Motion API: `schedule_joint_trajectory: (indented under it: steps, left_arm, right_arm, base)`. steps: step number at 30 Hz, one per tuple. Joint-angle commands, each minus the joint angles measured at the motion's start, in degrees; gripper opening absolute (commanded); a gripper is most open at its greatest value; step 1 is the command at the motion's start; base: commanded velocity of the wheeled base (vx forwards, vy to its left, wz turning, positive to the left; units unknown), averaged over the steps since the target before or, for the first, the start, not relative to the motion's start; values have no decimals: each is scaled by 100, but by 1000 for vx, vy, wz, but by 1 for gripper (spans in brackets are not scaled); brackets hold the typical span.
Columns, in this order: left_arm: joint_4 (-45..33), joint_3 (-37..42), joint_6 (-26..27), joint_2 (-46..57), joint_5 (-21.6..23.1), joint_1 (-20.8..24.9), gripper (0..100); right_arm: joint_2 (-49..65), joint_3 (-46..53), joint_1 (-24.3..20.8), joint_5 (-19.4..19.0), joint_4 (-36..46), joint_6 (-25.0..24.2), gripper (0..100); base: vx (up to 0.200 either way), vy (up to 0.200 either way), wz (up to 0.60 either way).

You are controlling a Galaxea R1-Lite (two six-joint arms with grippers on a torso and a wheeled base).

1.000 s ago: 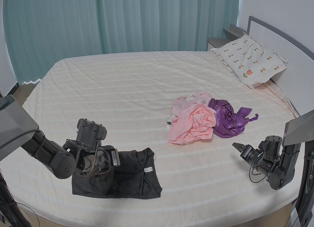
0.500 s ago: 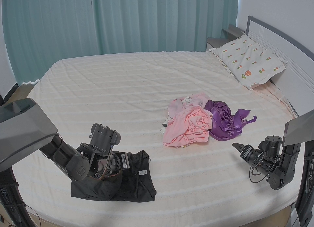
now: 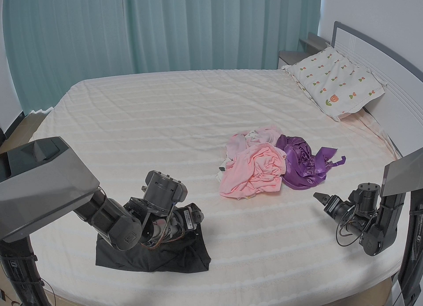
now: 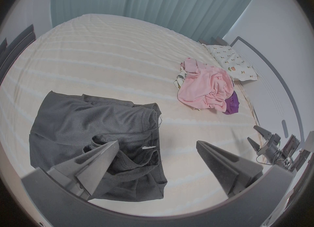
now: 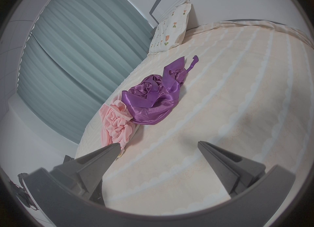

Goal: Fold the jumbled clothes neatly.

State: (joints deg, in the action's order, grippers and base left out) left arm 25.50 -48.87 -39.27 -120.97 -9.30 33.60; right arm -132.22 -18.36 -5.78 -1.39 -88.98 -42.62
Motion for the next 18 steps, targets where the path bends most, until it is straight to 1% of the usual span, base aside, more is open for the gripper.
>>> schedule_joint_trajectory:
  steps: [1,6,7,8,11,12,13,14,15,16,18]
  left_arm:
    - [16,-8,-134,100,-1,33,100]
    - [43,194,-248,328,-81,-29,100]
    - [104,405,-292,407,-248,-99,100]
    - [166,519,-310,451,-265,-152,100]
    - [605,1011,-512,548,-248,-222,100]
    - [605,1011,-512,548,-248,-222,100]
    - [895,1249,-635,548,-239,-266,100]
    - [913,1266,-644,548,-239,-275,100]
    - [1141,1459,-644,504,-239,-363,100]
    - [1141,1459,-644,504,-239,-363,100]
    - [1299,1574,-661,478,-239,-424,100]
  right_arm:
    - [-23,8,-2,-2,-58,-1,100]
    - [-23,17,-37,7,-58,-1,100]
    - [-14,25,-46,7,-58,8,100]
    - [-14,25,-46,7,-58,8,100]
    - [-32,-1,-73,-2,-58,8,100]
    - [-32,-1,-73,-2,-58,8,100]
    - [-50,-10,-134,7,-58,8,100]
    - [-50,-10,-134,7,-58,8,100]
    - [-58,-10,-187,7,-58,17,100]
    - [-58,-10,-187,7,-58,17,100]
    - [-50,-10,-240,16,-58,26,100]
  base:
    - [0,0,0]
    - [0,0,0]
    - [0,0,0]
    - [0,0,0]
    - [0,0,0]
    - [0,0,0]
    - [0,0,0]
    - [-200,0,0]
    - [-200,0,0]
    - [-200,0,0]
    - [0,0,0]
